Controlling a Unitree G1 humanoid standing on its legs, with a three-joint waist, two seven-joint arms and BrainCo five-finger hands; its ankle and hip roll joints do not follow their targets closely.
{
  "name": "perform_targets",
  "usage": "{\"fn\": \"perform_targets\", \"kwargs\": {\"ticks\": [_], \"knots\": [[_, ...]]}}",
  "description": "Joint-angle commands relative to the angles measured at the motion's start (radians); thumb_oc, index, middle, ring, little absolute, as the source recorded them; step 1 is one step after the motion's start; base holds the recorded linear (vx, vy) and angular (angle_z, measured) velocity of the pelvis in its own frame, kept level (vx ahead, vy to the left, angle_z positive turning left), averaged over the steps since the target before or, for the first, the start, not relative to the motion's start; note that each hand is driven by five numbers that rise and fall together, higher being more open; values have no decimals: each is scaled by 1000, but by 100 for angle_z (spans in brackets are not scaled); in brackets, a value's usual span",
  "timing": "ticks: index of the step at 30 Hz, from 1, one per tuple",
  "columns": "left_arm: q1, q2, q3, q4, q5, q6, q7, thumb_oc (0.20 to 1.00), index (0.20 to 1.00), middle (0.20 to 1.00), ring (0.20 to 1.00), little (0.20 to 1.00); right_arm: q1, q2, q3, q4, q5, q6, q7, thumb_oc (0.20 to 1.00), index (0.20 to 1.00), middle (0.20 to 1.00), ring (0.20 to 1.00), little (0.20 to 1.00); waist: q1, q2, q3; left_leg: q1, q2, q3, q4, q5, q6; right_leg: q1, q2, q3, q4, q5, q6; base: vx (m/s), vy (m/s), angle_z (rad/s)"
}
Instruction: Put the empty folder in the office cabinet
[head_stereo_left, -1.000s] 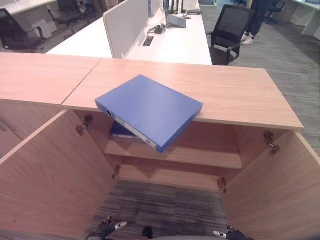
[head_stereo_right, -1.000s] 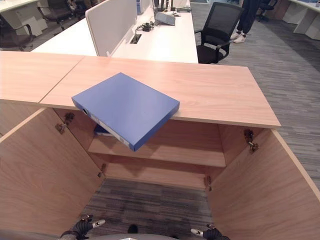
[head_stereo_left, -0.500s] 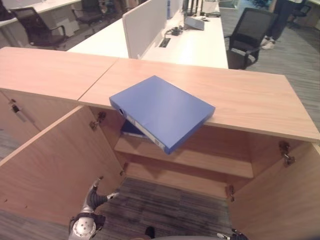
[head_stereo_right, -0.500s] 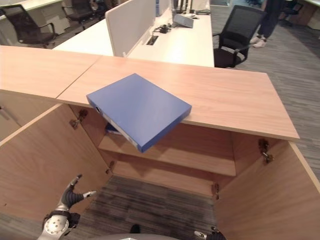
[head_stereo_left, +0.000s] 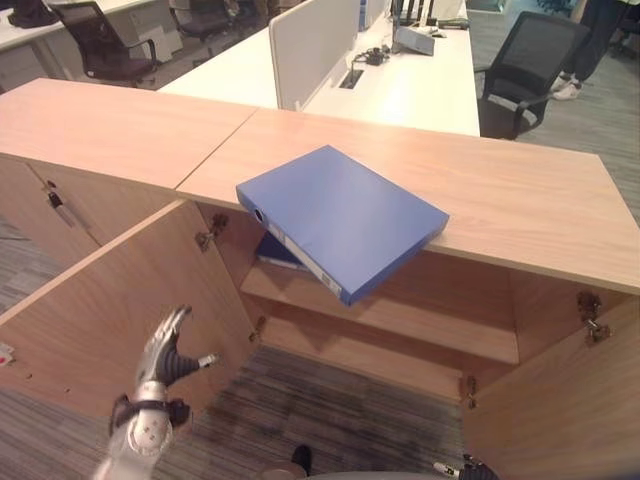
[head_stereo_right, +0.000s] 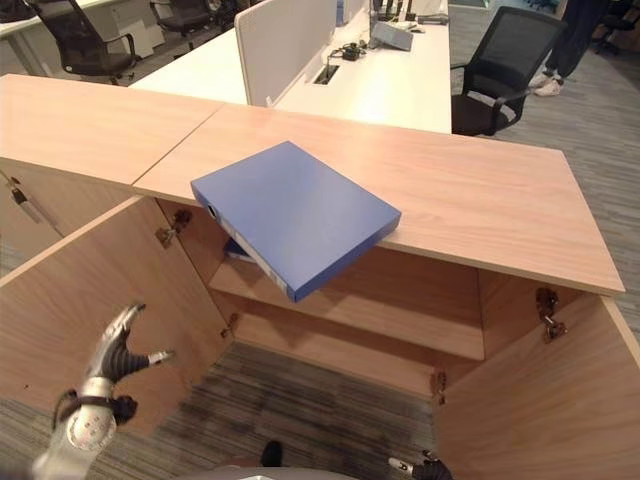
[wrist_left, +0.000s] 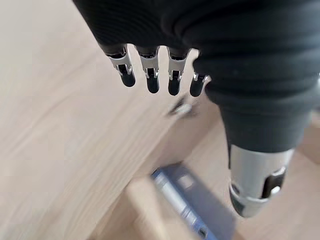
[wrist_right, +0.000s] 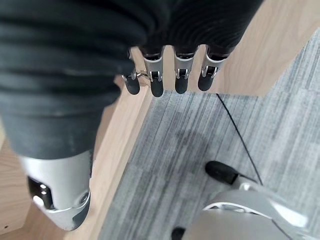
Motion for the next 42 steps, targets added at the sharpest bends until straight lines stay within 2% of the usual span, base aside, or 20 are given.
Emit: {"fn": "perform_targets", "kwargs": {"ticks": [1,7,8,9,12,16,20,30,42], "knots": [[-77,39,40,-65,45,-53,28,1000,1000,1000,1000,1000,-68,0,28,4,-9,-5,-5,1000,1000,1000,1000,1000,13,-24,23,65,22,34,13,-92,-44,-18,-60,22,13,20,80,0,0,0],[-127,118,48,-135,75,-64,11,1000,1000,1000,1000,1000,-63,-2,25,16,4,2,15,1000,1000,1000,1000,1000,-8,-12,20,72,24,47,13,-97,-48,-19,-59,31,10,22,82,-3,6,-3],[-160,173,42,-146,114,-63,14,1000,1000,1000,1000,1000,-60,-5,31,16,6,0,22,1000,1000,1000,1000,1000,-19,-6,17,74,24,52,13,-98,-49,-20,-57,37,8,22,84,2,10,-4],[-162,174,41,-145,115,-63,15,1000,1000,1000,1000,1000,-60,-4,31,16,6,0,22,1000,1000,1000,1000,1000,-18,-7,18,74,24,52,13,-98,-49,-20,-57,37,8,22,84,0,0,0],[-215,279,12,-153,204,-64,28,1000,1000,1000,1000,1000,-58,-9,41,18,8,-6,26,1000,1000,1000,1000,1000,-32,1,13,78,25,59,13,-100,-52,-22,-56,44,7,23,86,15,8,-4],[-278,358,-40,-161,272,-60,36,1000,1000,1000,1000,1000,-56,-10,39,32,25,-9,25,1000,1000,1000,1000,1000,-51,6,8,79,25,70,13,-103,-51,-27,-56,57,7,26,89,20,12,-8],[-328,382,-79,-151,315,-45,44,1000,1000,1000,1000,1000,-58,-8,37,40,26,-9,20,1000,1000,1000,1000,1000,-60,7,5,80,25,77,13,-106,-51,-32,-56,64,7,29,91,17,16,-12],[-421,414,-165,-177,344,-60,20,1000,1000,1000,1000,1000,-45,0,15,62,59,-3,19,1000,1000,1000,1000,1000,-81,7,-2,92,25,95,13,-117,-49,-33,-57,78,7,27,94,9,7,-4],[-497,342,-235,-184,318,-59,4,1000,1000,1000,1000,1000,-39,6,-1,75,68,6,10,1000,1000,1000,1000,1000,-100,6,-2,102,30,109,13,-123,-49,-29,-55,89,7,24,93,9,-2,-4]]}}
